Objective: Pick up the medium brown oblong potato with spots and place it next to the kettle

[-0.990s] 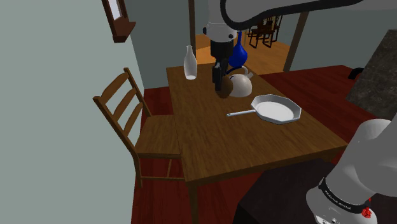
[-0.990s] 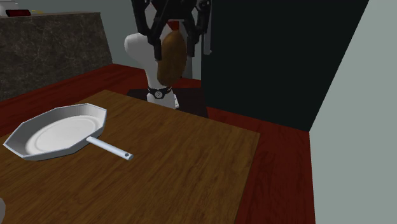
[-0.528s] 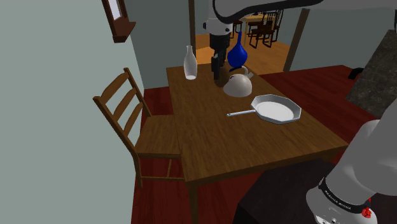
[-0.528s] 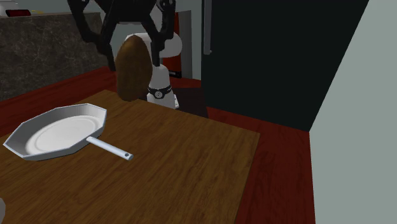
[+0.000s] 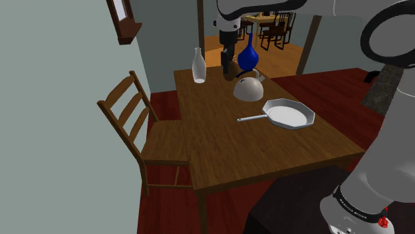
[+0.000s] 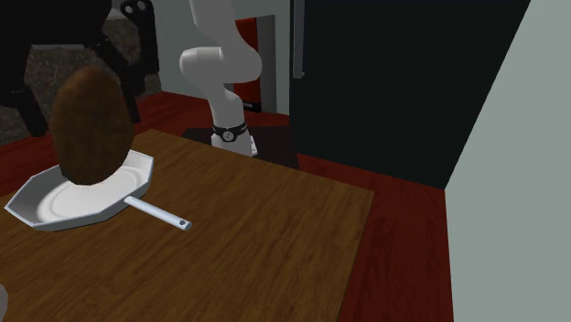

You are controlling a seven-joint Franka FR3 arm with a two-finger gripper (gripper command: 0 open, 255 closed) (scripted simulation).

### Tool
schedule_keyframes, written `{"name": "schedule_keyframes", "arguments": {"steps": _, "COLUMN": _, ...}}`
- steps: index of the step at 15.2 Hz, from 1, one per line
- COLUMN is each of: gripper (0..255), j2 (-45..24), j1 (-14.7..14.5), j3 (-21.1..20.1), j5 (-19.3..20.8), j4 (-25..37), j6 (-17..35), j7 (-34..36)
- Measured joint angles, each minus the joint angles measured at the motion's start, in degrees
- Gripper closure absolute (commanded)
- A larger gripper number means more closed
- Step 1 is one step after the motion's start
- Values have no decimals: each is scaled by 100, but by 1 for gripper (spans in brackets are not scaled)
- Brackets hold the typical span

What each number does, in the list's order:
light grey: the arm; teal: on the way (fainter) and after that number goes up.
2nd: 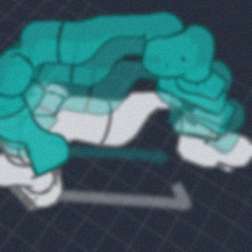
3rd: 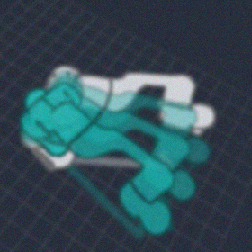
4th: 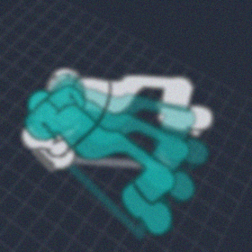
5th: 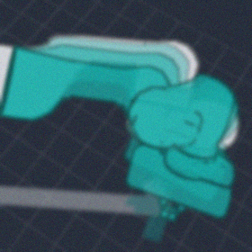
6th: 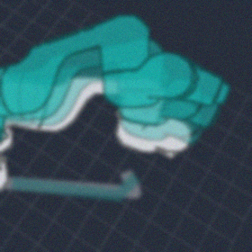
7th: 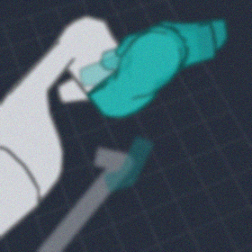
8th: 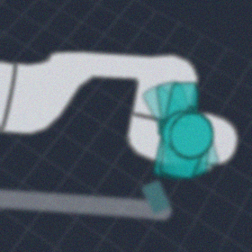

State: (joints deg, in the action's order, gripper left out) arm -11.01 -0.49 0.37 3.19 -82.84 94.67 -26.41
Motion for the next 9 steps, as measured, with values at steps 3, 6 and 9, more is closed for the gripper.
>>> {"name": "schedule_keyframes", "arguments": {"steps": 3, "gripper": 255, "j2": -572, "j1": 169, "j3": 99, "j5": -38, "j4": 797, "j6": -211, "j7": -279}}
{"name": "schedule_keyframes", "arguments": {"steps": 6, "gripper": 255, "j2": -1352, "j1": 358, "j3": 177, "j5": -93, "j4": 2009, "j6": -629, "j7": -550}}
{"name": "schedule_keyframes", "arguments": {"steps": 9, "gripper": 255, "j2": -2164, "j1": 532, "j3": 222, "j5": -145, "j4": 3213, "j6": -1016, "j7": -755}}
